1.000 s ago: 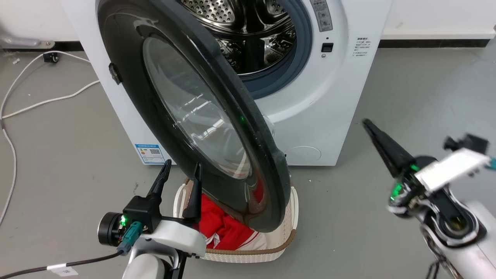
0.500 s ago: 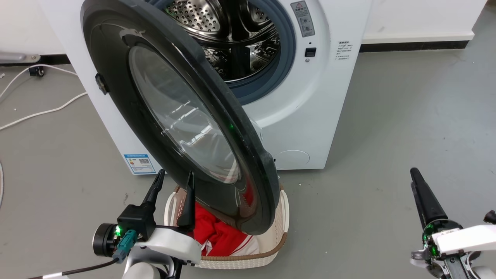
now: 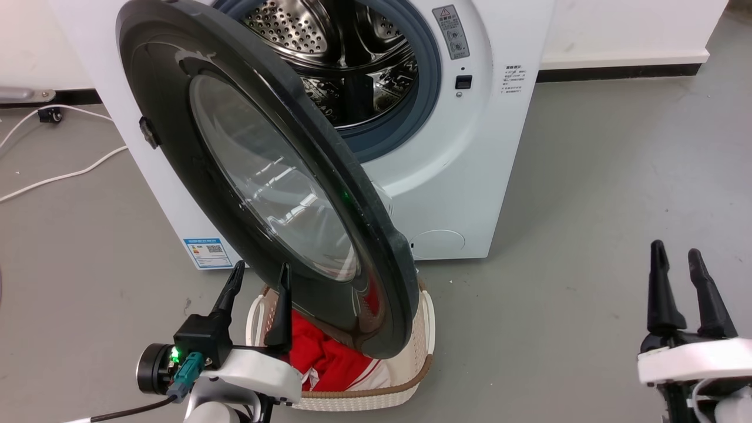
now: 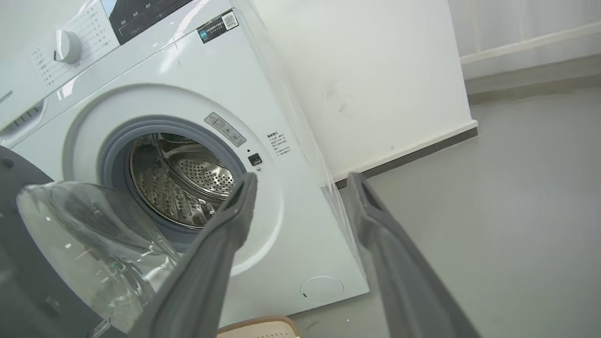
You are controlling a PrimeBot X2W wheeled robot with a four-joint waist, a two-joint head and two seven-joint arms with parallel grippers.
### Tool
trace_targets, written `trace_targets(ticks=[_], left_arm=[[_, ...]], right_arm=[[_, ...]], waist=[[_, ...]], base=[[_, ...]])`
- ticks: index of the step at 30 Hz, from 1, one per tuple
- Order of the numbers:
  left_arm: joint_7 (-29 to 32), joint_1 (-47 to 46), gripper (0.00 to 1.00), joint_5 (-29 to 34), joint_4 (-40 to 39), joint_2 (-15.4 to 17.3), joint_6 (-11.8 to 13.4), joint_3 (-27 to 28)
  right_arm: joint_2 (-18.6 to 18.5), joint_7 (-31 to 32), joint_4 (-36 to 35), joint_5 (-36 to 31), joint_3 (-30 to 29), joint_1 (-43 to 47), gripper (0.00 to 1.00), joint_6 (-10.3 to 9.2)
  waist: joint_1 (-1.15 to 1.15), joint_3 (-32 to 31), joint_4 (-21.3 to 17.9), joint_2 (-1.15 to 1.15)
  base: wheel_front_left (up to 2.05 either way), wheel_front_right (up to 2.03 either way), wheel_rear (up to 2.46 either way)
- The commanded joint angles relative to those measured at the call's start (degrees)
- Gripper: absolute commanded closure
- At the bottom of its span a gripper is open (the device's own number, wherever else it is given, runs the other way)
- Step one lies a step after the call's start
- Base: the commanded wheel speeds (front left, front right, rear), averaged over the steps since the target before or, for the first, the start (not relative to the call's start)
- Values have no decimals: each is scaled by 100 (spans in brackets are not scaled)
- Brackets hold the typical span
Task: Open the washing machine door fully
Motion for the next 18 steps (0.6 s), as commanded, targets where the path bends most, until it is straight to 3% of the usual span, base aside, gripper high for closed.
trace_targets(ticks=[1,8,11,18], left_arm=[[-15,19,0,17,-1,-1,-10,30],[-15,19,0,88,5,-1,-40,96],[-14,11,0,115,6,-1,-46,113],[-14,-13,0,141,-3,-1,-80,131]], right_arm=[[134,-7,-132,-581,-75,147,0,-2],[469,298,-786,-2700,-57,566,0,-3],[564,410,-944,-3082,44,755,0,-3],[679,527,-1037,-3052,50,935,0,-3]], waist=[[0,-11,2,0],[0,-21,11,0],[0,-18,14,0],[0,5,0,0]], base=[[0,0,0],[0,0,0],[0,0,0],[0,0,0]])
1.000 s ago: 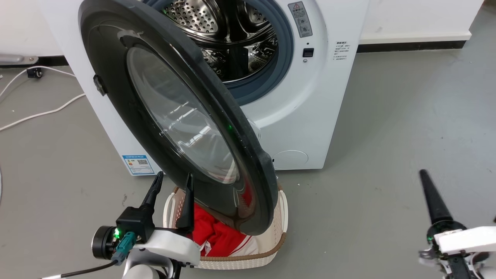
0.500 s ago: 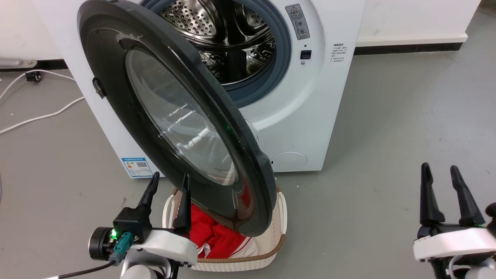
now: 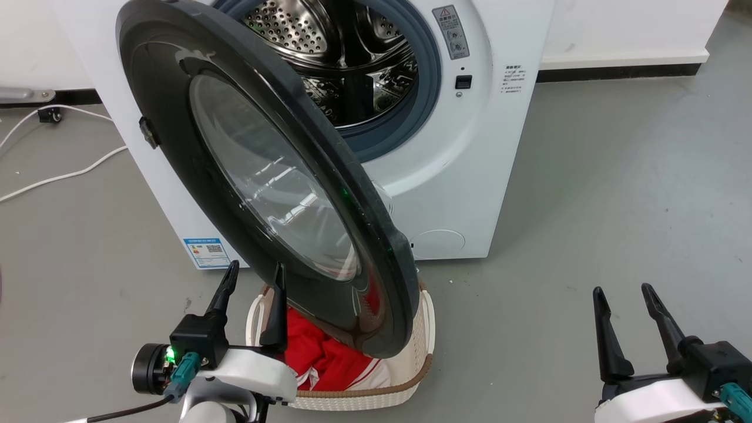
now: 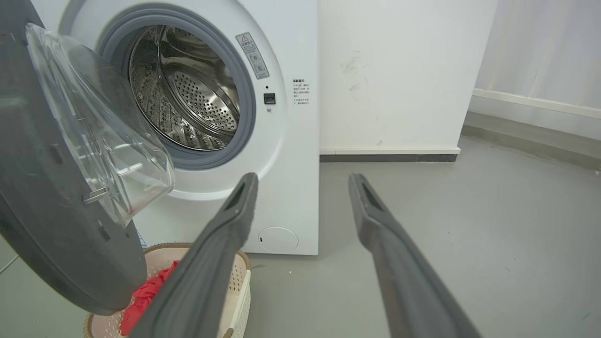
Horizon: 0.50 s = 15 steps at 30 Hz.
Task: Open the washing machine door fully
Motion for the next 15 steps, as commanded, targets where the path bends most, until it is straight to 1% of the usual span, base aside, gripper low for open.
trace_targets(ticks=[1,13,14,15], left_arm=[[-14,-16,0,27,-14,-2,-17,6],[-14,2,0,17,-15,-3,-16,-16],[-14,4,24,14,-10,-3,-19,-13],[-14,7,75,13,-7,-3,-24,-14]], right_arm=[[38,26,-46,20,-8,31,0,-4],[52,52,-37,16,15,-47,0,-4],[53,44,-37,15,19,-50,0,-4],[53,39,-36,21,24,-52,0,-4]], waist=[[0,11,-6,0],[0,7,-4,0],[0,5,-5,0],[0,7,-8,0]], base=[[0,0,0],[0,0,0],[0,0,0],[0,0,0]])
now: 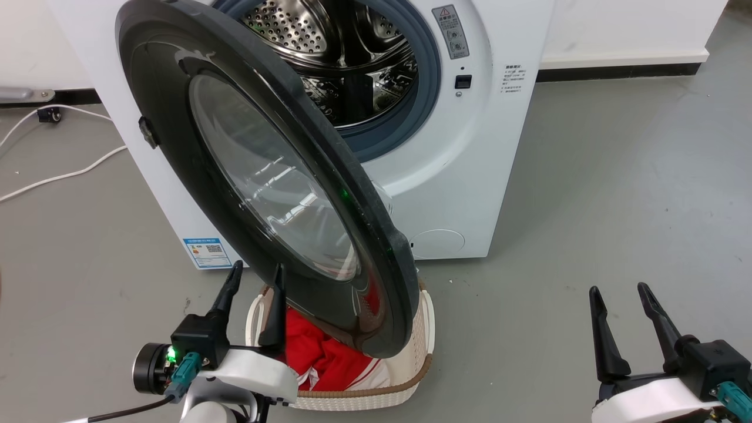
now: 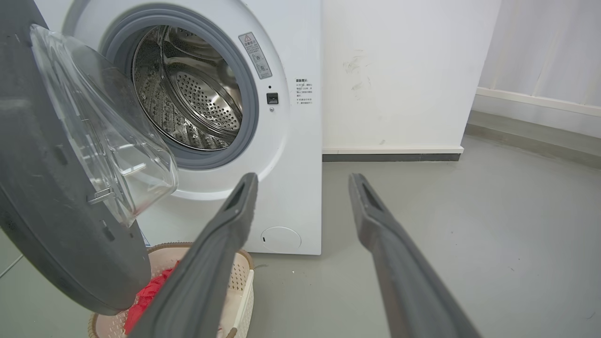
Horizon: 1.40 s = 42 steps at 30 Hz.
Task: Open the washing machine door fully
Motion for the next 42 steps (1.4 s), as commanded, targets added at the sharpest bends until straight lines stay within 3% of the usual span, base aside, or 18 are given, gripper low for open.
trace_targets(ticks=[1,12,19,32,42], left_arm=[[-13,11,100,14,1,-3,-23,-1],[-13,-8,100,-51,12,-3,-8,-5],[-13,-118,100,-73,-371,-3,74,101],[-13,-601,100,73,-2492,-3,261,73],[-12,-1082,100,81,-3789,-1,146,-860]], right_arm=[[27,-23,-16,24,3,-46,0,-4],[27,-49,4,35,2,-34,0,-4],[27,-59,13,18,-9,-42,0,-4],[26,-74,-19,-5,-35,-108,0,-4],[26,-48,3,26,-28,-96,0,-4]], waist=[[0,0,-4,0],[0,5,-17,0],[0,3,-7,0],[0,47,15,0],[0,11,0,0]], base=[[0,0,0],[0,0,0],[0,0,0],[0,0,0],[0,0,0]])
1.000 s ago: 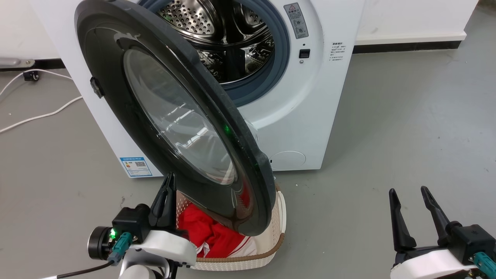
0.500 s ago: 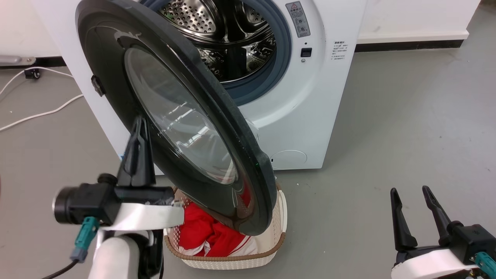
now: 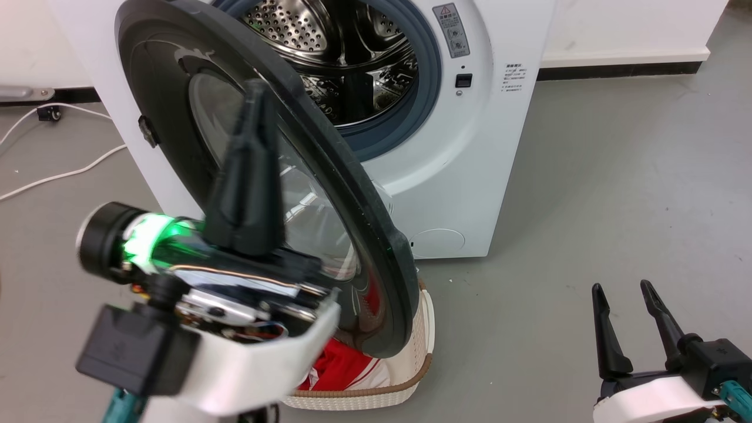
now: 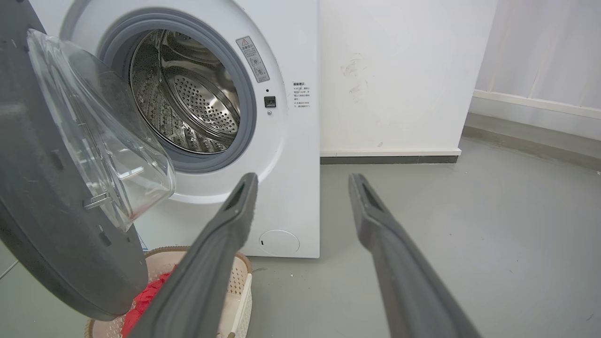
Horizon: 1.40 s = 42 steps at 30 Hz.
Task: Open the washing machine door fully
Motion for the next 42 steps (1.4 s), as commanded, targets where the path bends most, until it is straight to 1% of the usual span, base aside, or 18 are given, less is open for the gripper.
trace_targets(ticks=[1,5,12,18,22,25,34,35,42], left_arm=[[-11,-58,100,-26,-79,0,-51,-172],[-11,108,100,-72,-48,1,-206,-778],[128,563,100,-227,358,85,-433,-1718],[407,977,100,-524,680,218,-540,-2567],[523,1202,100,-721,884,310,-558,-2933],[551,1235,100,-782,1080,336,-557,-2970],[432,815,100,-866,1988,240,-288,-2566],[432,815,100,-866,1988,240,-288,-2566],[361,394,100,-997,2700,121,-222,-2461]], right_arm=[[20,10,-7,28,6,-62,0,-4],[20,27,0,31,-5,-28,0,-4],[21,28,-2,62,-36,68,0,-4],[21,44,5,93,-33,106,0,-4],[21,50,-24,99,-20,42,0,-4],[21,49,-38,100,-9,-34,0,-4],[20,6,33,131,26,-196,0,-4],[20,6,33,131,26,-196,0,-4],[20,3,106,122,81,-274,0,-4]], waist=[[0,-6,-14,0],[0,-39,-41,0],[0,-62,-31,0],[0,-49,20,0],[0,20,44,0],[0,114,61,0],[0,329,40,0],[0,329,40,0],[0,399,-35,0]], base=[[0,0,0],[0,0,0],[0,0,0],[0,0,0],[0,0,0],[0,0,0],[0,0,0],[0,0,0],[0,0,0]])
